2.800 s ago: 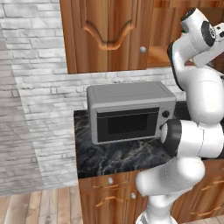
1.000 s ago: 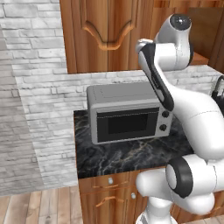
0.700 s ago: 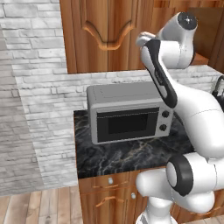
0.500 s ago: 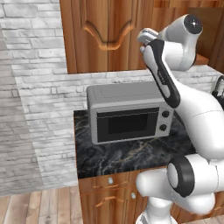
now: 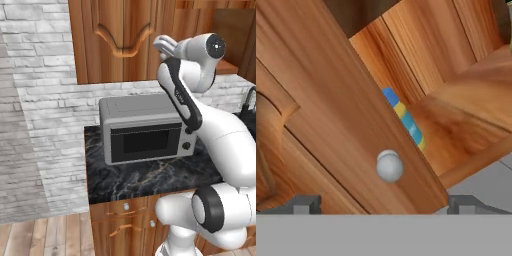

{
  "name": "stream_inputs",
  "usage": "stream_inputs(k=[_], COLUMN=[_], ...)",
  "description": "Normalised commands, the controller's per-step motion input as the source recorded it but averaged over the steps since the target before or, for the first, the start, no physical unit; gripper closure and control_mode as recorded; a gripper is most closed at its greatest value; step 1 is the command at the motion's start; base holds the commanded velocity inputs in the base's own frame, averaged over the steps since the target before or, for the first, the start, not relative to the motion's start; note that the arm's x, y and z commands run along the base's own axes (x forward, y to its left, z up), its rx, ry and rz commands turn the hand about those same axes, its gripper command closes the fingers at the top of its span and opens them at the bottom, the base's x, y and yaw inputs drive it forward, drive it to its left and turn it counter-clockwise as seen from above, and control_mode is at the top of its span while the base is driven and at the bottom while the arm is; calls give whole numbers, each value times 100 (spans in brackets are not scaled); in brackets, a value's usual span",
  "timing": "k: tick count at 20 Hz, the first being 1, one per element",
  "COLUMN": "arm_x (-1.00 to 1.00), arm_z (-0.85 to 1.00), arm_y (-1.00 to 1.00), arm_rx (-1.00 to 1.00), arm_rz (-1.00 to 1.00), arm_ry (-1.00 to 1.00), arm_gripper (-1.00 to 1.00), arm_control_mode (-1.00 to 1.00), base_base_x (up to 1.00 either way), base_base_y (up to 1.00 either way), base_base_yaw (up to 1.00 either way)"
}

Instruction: Move the mayonnaise and mustard from the cabinet to the dining counter.

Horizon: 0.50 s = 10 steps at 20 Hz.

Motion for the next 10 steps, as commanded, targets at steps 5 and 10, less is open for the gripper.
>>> stream_inputs(k=[5,10], arm_x=[30,33], arm_z=[0,-3], arm_y=[0,0], arm_rx=[5,1], arm_rz=[0,0], arm_ry=[0,0], arm_gripper=[-100,-100], arm_control_mode=[-100,-100], base_base_x=[0,0], base_base_y=[0,0], base_base_yaw=[0,0])
